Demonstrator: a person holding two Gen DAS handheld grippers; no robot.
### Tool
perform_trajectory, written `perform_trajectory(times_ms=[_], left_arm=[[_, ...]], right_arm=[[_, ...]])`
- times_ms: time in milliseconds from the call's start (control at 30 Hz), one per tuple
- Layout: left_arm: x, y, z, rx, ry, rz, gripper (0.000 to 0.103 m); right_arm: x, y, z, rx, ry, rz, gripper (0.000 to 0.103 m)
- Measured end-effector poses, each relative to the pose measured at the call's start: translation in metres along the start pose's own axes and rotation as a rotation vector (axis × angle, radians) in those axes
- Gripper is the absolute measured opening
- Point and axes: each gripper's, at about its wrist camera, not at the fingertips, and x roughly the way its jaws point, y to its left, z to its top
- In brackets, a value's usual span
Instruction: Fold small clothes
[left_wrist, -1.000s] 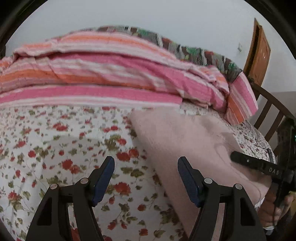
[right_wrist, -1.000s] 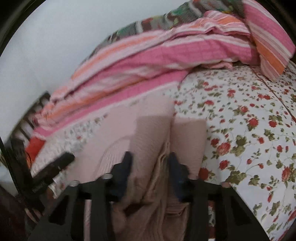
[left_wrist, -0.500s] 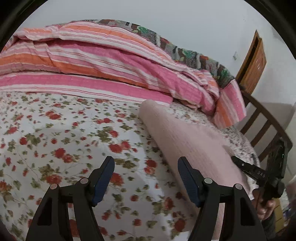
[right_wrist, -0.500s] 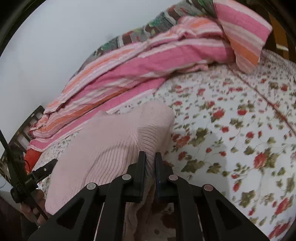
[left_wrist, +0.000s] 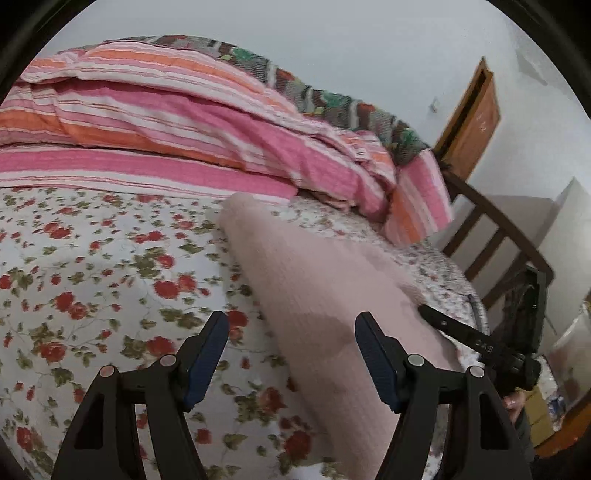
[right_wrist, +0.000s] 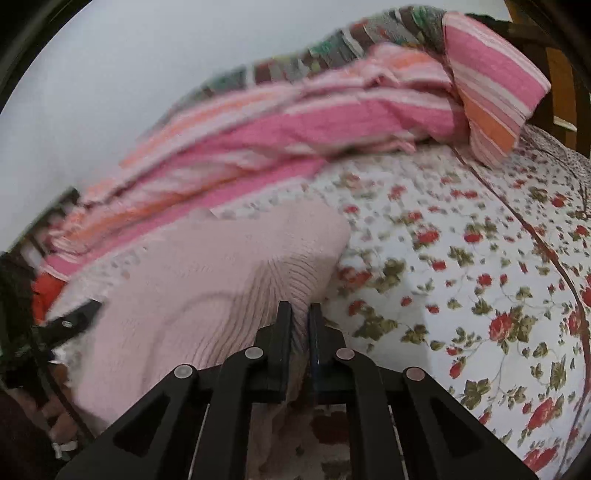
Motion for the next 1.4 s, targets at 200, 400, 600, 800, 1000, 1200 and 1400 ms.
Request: perform_trajectory(times_ms=[200, 400, 600, 800, 1000, 1200, 1400], left_arm=[[0.017, -0.017, -0.007, 0.067, 0.074, 0.021, 0.075], [0.032, -0.004, -0.013, 0.030, 0.165, 0.036, 0.085], [0.033, -0.011, -0.016, 0.088, 0.154, 0.076, 0.085], [0.023, -0.006, -0.011, 0.079, 0.125, 0.042, 0.083], [-0.011, 0.010, 0.009, 0.030, -0.002, 0.007, 0.080], [-0.026, 0.031, 0.026, -0.028, -0.058, 0.011, 0.080], [-0.035, 0.047, 0.035, -0.066, -0.089, 0.018, 0.080]], right_arm=[[0.019, 0.004, -0.008, -0.049, 0.075, -0.098, 0.008], [-0.002, 0.003, -0.002, -0.031, 0.001, -0.048, 0.019], [-0.015, 0.027, 0.004, -0.091, -0.080, 0.012, 0.045], [0.013, 0.037, -0.005, -0.146, 0.020, -0.095, 0.052], [0.013, 0.006, 0.004, 0.039, 0.099, 0.060, 0.075], [0.046, -0.011, 0.004, 0.187, 0.183, 0.161, 0.086], [0.075, 0.006, 0.014, 0.141, 0.259, 0.186, 0.090]])
